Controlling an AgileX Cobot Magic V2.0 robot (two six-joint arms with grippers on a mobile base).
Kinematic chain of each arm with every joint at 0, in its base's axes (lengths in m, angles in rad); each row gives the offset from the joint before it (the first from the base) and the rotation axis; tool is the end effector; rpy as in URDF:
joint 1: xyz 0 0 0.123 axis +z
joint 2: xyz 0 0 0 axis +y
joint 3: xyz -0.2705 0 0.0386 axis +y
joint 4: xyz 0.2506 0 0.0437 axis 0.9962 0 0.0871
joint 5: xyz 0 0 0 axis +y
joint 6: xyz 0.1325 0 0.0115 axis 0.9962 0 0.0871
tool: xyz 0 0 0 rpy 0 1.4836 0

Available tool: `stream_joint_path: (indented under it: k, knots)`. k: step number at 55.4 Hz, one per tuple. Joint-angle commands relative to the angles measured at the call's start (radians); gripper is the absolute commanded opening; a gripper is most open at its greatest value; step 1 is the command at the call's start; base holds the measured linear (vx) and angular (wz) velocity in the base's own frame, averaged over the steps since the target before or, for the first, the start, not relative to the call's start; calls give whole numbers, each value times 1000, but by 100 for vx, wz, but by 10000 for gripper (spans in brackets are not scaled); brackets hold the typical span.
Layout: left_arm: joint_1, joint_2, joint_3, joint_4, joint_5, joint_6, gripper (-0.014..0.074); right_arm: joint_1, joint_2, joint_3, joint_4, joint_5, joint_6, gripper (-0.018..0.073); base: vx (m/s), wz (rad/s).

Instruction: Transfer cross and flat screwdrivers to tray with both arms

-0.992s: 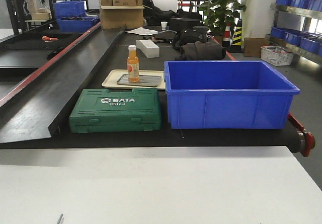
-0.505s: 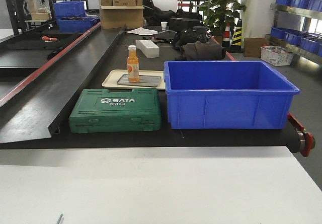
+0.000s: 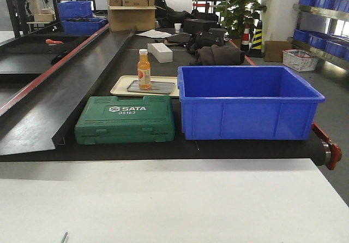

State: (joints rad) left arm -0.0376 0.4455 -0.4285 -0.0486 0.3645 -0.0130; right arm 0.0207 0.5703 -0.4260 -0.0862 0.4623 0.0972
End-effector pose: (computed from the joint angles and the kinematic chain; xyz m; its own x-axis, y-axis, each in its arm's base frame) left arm 0.1509 -0.0080 0.2752 -0.2922 -0.0474 -0.9552 0.0372 0.9975 -0.0609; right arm 0.1629 -0.0017 0.2429 -0.4946 0.0098 -0.8691 0.0226 0.9997 -0.0016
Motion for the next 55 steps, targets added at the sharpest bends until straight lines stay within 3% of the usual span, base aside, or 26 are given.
stream_joint_path:
  k: [1, 13, 20, 28, 37, 48, 55]
  knots:
    - [-1, 64, -31, -9, -53, -7, 115, -2, 50, -33, -14, -52, -6, 60, 0, 0]
    - [-1, 181, -31, -9, -91, -8, 385, -2, 174, -33, -13, -49, -5, 266, 0, 0]
    - [-1, 236, -31, -9, -87, -8, 478, -2, 235, -33, -13, -49, -5, 400, 0, 0]
    - [-1, 317, -32, -10, -47, -8, 505, -2, 305, -39, 55, -12, 21, 488, 0, 0]
    - [-2, 457, -95, -44, 49, -5, 505, -2, 438, -122, 58, 134, -8, 493, 0, 0]
    - [-13, 663, -231, -147, 82, 141, 504, -2, 645, -209, 58, 139, -42, 493, 0, 0]
    - [-14, 792, -301, -220, 86, 193, 504, -2, 761, -238, 76, 95, -78, 493, 0, 0]
